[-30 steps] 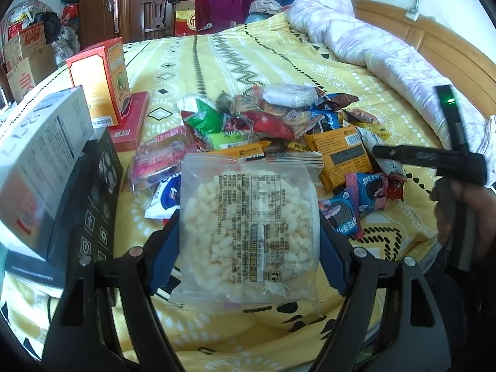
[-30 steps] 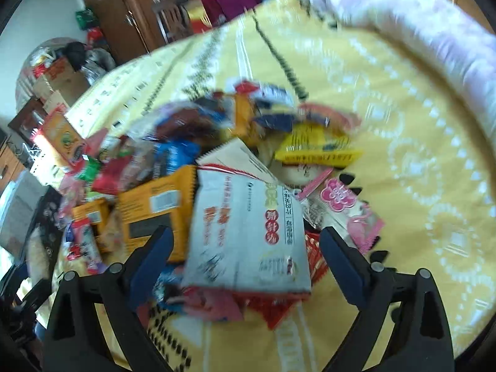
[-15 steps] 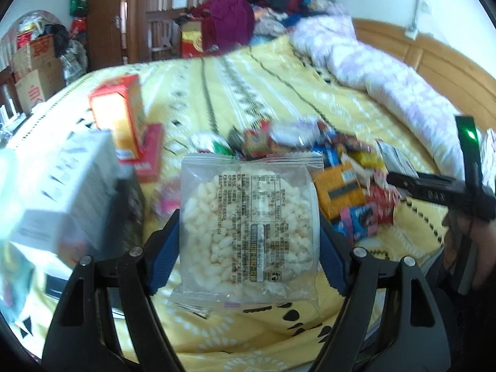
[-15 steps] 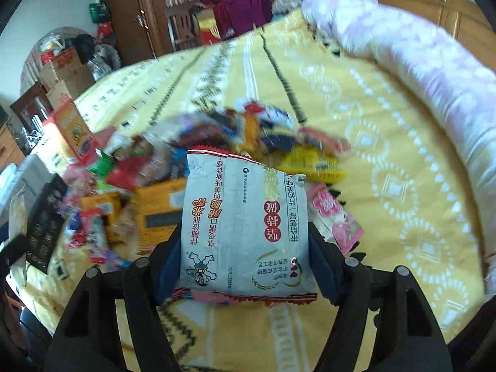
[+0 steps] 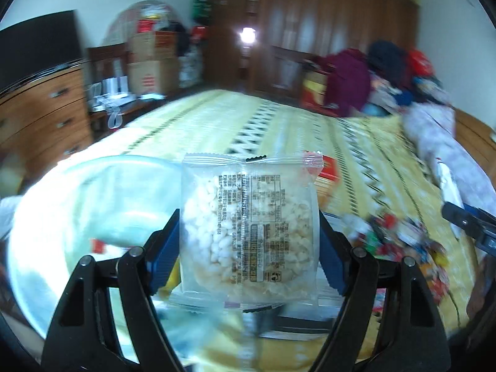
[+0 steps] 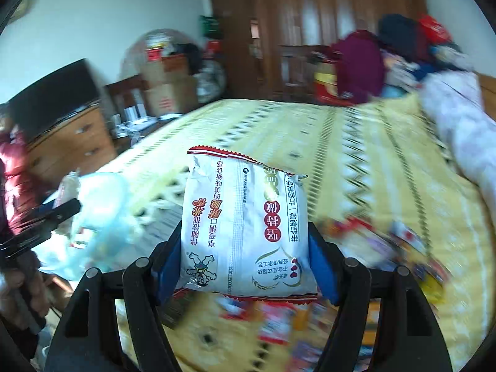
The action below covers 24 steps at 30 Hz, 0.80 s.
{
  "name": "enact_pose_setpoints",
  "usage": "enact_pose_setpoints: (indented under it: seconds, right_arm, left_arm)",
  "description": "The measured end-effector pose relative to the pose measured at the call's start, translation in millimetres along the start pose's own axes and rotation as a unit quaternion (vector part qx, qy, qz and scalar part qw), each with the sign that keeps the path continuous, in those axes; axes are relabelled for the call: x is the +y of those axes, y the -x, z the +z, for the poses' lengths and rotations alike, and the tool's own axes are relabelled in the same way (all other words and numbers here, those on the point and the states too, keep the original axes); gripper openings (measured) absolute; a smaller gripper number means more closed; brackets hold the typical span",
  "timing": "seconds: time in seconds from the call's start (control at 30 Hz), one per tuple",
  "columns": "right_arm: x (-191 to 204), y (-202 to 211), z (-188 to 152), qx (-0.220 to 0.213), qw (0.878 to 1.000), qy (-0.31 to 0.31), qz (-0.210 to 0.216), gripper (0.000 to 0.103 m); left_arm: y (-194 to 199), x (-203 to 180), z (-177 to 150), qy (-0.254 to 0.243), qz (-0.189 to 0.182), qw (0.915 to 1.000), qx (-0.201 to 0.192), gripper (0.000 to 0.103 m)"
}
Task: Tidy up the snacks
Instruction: 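Carry both bags to the glass bowl and open both tools to drop them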
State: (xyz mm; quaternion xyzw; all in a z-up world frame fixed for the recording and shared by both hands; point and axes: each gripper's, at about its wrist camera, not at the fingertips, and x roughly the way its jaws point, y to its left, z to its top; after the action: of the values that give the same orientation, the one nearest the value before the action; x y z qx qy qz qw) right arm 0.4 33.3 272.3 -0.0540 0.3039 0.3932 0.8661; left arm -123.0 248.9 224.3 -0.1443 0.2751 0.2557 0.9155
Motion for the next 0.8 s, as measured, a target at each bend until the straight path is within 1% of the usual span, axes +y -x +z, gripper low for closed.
enact_pose_setpoints:
  seconds: [0.03, 0.07, 0.13, 0.17, 0.23, 0.27, 0.3, 0.4, 0.47, 0.53, 0.57, 0.6, 0.8]
  right_arm:
    - [25.4, -10.9, 11.6, 0.001, 1.0, 0.011, 0.023, 0.075]
    - [41.9, -19.1, 19.3, 0.003, 0.999, 0.02, 0.038, 0.075]
    - [89.7, -39.6, 33.4, 0.011, 0.996, 0.041, 0.075, 0.075]
    - [116.9, -53.9, 39.3, 0.019, 0.994, 0.052, 0.095, 0.075]
    - [147.5, -70.2, 37.1, 0.031, 0.991, 0.073, 0.112, 0.075]
    - [168.9, -82.8, 37.0, 0.041, 0.988, 0.083, 0.123, 0.075]
    - [178.8, -90.6, 34.9, 0.048, 0.986, 0.087, 0.131, 0.075]
    - [214.4, -118.1, 27.3, 0.07, 0.981, 0.109, 0.142, 0.075]
    - [228.4, -133.0, 19.6, 0.086, 0.978, 0.118, 0.147, 0.075]
    - [233.5, -142.7, 15.0, 0.095, 0.977, 0.124, 0.145, 0.075]
    - [234.0, -151.5, 13.4, 0.1, 0.976, 0.126, 0.144, 0.075]
    - [235.1, -156.4, 11.0, 0.104, 0.976, 0.127, 0.143, 0.075]
    - [239.5, -168.8, 10.0, 0.113, 0.976, 0.123, 0.14, 0.075]
  left_arm:
    - [-0.1, 19.7, 4.4, 0.015, 0.023, 0.9996, 0.001, 0.079]
    - [-1.7, 32.8, 6.8, 0.024, 0.043, 0.9988, 0.004, 0.079]
    - [-6.5, 58.0, 7.8, 0.044, 0.087, 0.9951, 0.015, 0.079]
    - [-8.8, 66.5, 5.9, 0.049, 0.103, 0.9933, 0.02, 0.079]
    - [-18.7, 78.7, 4.9, 0.051, 0.128, 0.99, 0.03, 0.079]
    - [-22.7, 79.6, 3.5, 0.05, 0.137, 0.9887, 0.034, 0.079]
    - [-28.8, 82.3, 1.3, 0.051, 0.144, 0.9874, 0.038, 0.079]
    - [-33.5, 91.7, -6.2, 0.053, 0.151, 0.9859, 0.05, 0.079]
    - [-41.0, 93.0, -10.0, 0.054, 0.148, 0.9858, 0.058, 0.079]
    - [-36.7, 106.6, -7.9, 0.055, 0.143, 0.9865, 0.057, 0.079]
    - [-37.6, 106.4, -8.9, 0.055, 0.142, 0.9867, 0.058, 0.079]
    - [-27.8, 113.8, -8.2, 0.053, 0.14, 0.987, 0.058, 0.079]
    - [-26.0, 123.2, -1.9, 0.057, 0.131, 0.9879, 0.06, 0.079]
